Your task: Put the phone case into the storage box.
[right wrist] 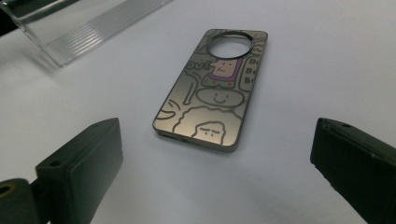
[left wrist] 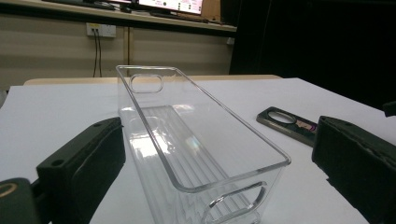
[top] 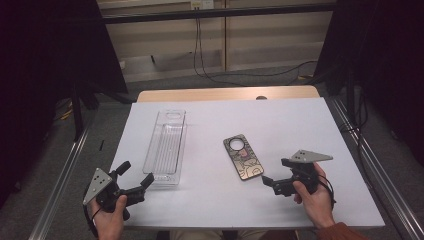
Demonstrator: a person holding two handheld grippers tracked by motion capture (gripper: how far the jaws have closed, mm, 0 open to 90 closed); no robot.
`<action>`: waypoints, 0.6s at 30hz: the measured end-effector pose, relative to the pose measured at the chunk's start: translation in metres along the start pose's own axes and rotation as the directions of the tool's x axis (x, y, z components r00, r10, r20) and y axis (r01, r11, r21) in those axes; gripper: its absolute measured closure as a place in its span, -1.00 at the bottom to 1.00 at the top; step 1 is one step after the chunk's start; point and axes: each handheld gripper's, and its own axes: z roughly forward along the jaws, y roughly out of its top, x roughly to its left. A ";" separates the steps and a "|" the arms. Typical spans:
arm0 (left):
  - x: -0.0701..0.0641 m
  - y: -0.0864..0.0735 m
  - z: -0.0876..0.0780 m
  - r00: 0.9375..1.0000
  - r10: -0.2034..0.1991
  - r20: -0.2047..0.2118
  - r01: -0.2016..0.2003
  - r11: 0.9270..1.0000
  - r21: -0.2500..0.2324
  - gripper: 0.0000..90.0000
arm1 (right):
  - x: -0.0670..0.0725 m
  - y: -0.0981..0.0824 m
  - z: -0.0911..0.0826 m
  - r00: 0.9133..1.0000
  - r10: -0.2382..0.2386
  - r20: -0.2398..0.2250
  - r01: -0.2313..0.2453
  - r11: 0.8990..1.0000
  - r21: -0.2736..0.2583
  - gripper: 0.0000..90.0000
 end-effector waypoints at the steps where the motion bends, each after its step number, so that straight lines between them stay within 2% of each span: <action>1: 0.000 0.000 0.000 1.000 -0.001 -0.001 0.001 1.000 0.001 -0.93 | 0.000 0.000 0.000 1.000 0.000 0.000 0.000 1.000 0.000 -0.96; 3: 0.001 0.000 0.000 1.000 0.002 0.000 -0.002 1.000 0.002 -0.93 | 0.001 0.004 0.004 1.000 -0.010 0.022 0.010 1.000 0.016 -0.96; 5: 0.001 0.000 0.000 1.000 -0.001 -0.002 0.001 1.000 -0.003 -0.94 | 0.000 0.007 0.010 1.000 -0.020 0.010 0.020 0.999 0.030 -0.96; 7: 0.001 0.000 0.000 1.000 0.001 -0.003 -0.001 1.000 -0.002 -0.93 | -0.001 0.012 0.018 1.000 -0.026 -0.008 0.026 0.997 0.071 -0.95; 9: 0.001 0.000 0.000 1.000 0.000 -0.001 0.000 1.000 0.000 -0.93 | 0.000 0.015 0.022 0.999 -0.032 0.012 0.031 0.996 0.082 -0.95; 11: 0.001 0.000 0.000 1.000 0.001 0.000 -0.001 1.000 0.001 -0.93 | 0.000 0.016 0.024 0.999 -0.044 0.011 0.043 0.995 0.090 -0.95; 13: 0.001 0.000 0.000 1.000 0.002 0.000 -0.002 1.000 0.001 -0.93 | 0.000 0.020 0.028 0.998 -0.055 -0.004 0.055 0.993 0.106 -0.95; 14: 0.001 0.000 -0.001 1.000 0.003 -0.004 -0.003 1.000 0.001 -0.93 | 0.000 0.023 0.031 0.998 -0.057 -0.017 0.059 0.990 0.130 -0.96; 16: 0.001 0.000 -0.001 1.000 0.000 -0.006 0.000 1.000 0.004 -0.93 | 0.001 0.026 0.034 0.999 -0.051 -0.017 0.053 0.988 0.148 -0.94; 17: 0.001 0.000 -0.001 1.000 0.001 -0.007 -0.001 1.000 0.002 -0.93 | 0.000 0.027 0.036 0.998 -0.048 -0.038 0.054 0.986 0.159 -0.96; 18: 0.001 0.000 -0.001 1.000 0.003 -0.004 -0.003 1.000 0.001 -0.93 | 0.000 0.027 0.036 0.998 -0.048 -0.038 0.054 0.986 0.159 -0.96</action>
